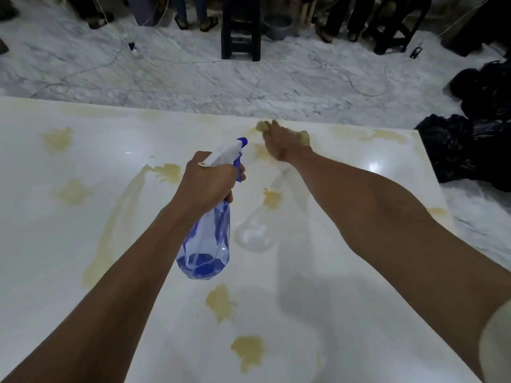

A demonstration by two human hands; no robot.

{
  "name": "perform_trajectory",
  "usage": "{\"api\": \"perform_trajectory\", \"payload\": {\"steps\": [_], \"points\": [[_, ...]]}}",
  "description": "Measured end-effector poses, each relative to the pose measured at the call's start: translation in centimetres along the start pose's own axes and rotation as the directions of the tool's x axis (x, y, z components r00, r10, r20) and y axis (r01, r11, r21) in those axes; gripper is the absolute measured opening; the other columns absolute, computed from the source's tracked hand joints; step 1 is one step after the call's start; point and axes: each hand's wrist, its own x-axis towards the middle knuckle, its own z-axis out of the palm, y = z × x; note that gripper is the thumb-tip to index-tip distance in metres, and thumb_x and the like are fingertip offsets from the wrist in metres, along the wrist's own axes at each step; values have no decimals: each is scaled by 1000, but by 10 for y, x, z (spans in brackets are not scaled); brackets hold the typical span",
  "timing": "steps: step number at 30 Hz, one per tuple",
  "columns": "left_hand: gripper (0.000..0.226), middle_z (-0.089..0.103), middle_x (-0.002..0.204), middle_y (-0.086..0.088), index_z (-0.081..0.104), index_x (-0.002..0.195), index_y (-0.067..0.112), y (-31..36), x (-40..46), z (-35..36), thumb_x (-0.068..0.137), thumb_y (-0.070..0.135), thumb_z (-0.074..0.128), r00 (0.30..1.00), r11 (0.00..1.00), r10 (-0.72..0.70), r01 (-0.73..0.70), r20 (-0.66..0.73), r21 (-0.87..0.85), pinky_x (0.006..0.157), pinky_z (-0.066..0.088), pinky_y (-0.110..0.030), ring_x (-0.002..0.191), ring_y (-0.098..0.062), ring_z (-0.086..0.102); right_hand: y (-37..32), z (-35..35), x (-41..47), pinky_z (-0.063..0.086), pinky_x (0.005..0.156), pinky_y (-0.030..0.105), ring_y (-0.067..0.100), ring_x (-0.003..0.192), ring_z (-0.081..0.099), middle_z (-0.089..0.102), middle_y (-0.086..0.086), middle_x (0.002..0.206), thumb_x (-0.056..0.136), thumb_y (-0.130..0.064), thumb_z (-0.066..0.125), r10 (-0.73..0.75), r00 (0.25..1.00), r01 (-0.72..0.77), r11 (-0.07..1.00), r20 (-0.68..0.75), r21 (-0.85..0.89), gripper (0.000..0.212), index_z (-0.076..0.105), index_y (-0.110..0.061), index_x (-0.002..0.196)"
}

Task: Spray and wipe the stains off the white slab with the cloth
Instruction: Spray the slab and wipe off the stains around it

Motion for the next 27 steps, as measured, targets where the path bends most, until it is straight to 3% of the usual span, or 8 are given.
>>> {"api": "perform_trajectory", "payload": {"steps": [2, 3, 4, 6, 12, 16, 20, 27], "points": [[31, 74, 77, -4, 71, 81, -1, -12, 11, -4, 75, 24, 53, 1000, 1000, -18, 18, 17, 17, 59, 47, -35, 38, -18, 48, 2, 42, 7, 21, 110, 64, 32, 146, 33, 39, -5, 155, 101, -45, 20, -63, 987, 86, 984, 150, -158, 46, 31, -42, 145], [30, 76, 81, -7, 70, 80, 1, -17, 13, -7, 71, 22, 51, 999, 999, -35, 35, 22, 25, 58, 46, -35, 38, -18, 49, 2, 63, 2, 10, 114, 68, 33, 153, 13, 19, -3, 165, 103, -47, 18, -56, 974, 96, 979, 218, -182, 51, 16, -43, 153], [29, 76, 81, -7, 70, 79, 2, -21, 13, -9, 70, 21, 51, 998, 998, -51, 50, 28, 31, 58, 46, -35, 37, -17, 49, 3, 80, -4, -2, 116, 68, 33, 154, -6, -3, -2, 168, 104, -49, 15, -32, 968, 82, 978, 250, -190, 56, 0, -40, 157], [34, 73, 69, -1, 71, 83, -1, -27, 11, -12, 71, 24, 52, 996, 996, -77, 76, 43, 36, 56, 48, -33, 36, -15, 50, 6, 96, -19, -12, 115, 67, 32, 152, -20, -20, -2, 166, 105, -50, 13, -2, 972, 49, 980, 237, -193, 60, -14, -37, 157], [38, 73, 79, -8, 73, 86, -3, -41, -27, -17, 64, 17, 51, 985, 987, -154, 150, 79, 59, 58, 48, -34, 41, -17, 50, -4, 119, -113, -13, 116, 65, 30, 152, -19, -18, -3, 167, 106, -50, 16, -13, 980, 46, 986, 200, -160, 58, -11, -40, 156], [30, 70, 68, 0, 74, 86, 0, -54, -64, -18, 75, 19, 53, 981, 984, -161, 151, 107, 95, 59, 48, -33, 39, -15, 51, -9, 138, -179, -10, 116, 66, 30, 152, -21, -19, -2, 166, 105, -50, 16, -1, 977, 38, 985, 211, -171, 59, -12, -40, 156], [38, 68, 61, 4, 72, 84, 0, -65, -108, -23, 69, 29, 52, 972, 982, -172, 158, 160, 100, 55, 47, -29, 41, -17, 51, -13, 152, -246, -8, 117, 66, 29, 152, -20, -19, -4, 166, 105, -52, 16, 2, 971, 36, 987, 238, -158, 60, -12, -40, 156], [43, 71, 75, -9, 69, 89, -9, -68, -158, -26, 73, 29, 55, 963, 974, -214, 199, 161, 103, 58, 46, -31, 40, -20, 48, -37, 147, -346, -7, 119, 62, 23, 153, -19, -17, -8, 166, 107, -48, 13, 4, 891, 11, 1000, 453, -30, 54, -7, -42, 156]]}}
